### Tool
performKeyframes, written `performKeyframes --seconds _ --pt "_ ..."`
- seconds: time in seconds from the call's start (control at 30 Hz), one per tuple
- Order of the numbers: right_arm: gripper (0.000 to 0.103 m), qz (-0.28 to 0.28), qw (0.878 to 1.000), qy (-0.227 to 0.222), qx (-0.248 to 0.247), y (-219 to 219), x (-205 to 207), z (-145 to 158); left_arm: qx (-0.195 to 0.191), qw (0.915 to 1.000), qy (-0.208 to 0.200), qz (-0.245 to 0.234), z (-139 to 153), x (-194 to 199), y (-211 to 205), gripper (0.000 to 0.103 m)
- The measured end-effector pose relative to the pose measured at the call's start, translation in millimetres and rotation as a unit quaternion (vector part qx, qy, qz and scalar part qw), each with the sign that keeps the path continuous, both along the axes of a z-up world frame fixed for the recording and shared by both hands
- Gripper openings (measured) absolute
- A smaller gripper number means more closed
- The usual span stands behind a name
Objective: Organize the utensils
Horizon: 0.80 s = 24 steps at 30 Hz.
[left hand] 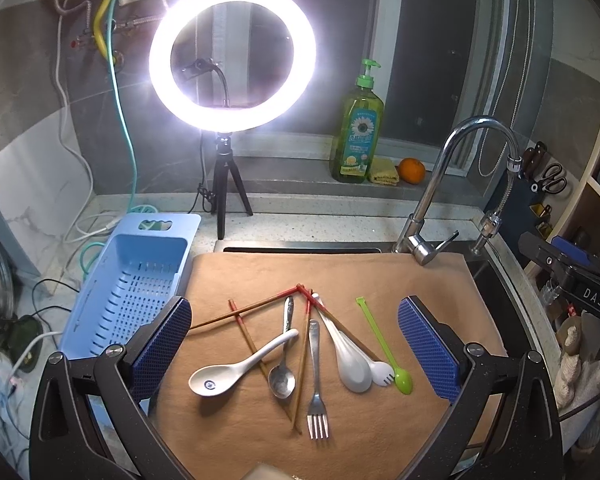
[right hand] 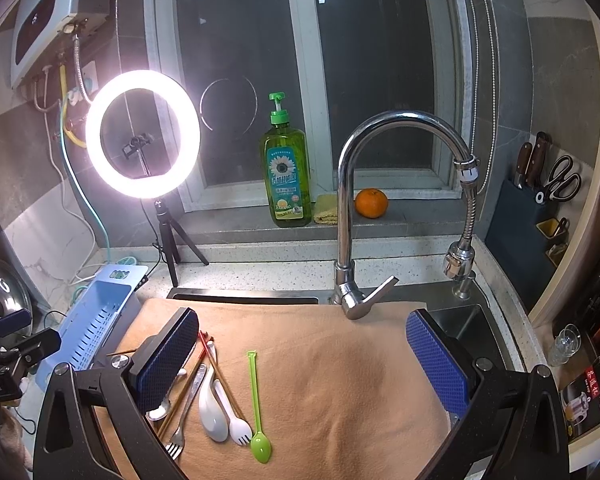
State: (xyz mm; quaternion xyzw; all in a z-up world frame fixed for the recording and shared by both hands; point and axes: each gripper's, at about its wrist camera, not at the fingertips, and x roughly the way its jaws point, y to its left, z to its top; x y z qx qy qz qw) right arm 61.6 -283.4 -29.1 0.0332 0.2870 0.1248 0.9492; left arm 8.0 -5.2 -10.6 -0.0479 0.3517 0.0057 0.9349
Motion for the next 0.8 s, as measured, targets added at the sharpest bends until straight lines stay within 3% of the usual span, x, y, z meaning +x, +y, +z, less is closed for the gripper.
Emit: performKeyframes --seconds 0.8 --pt "0.103 0.009 1.000 0.005 0.005 5 9 -7 -0.006 0.9997 0.019 0.013 -9 5 13 0.102"
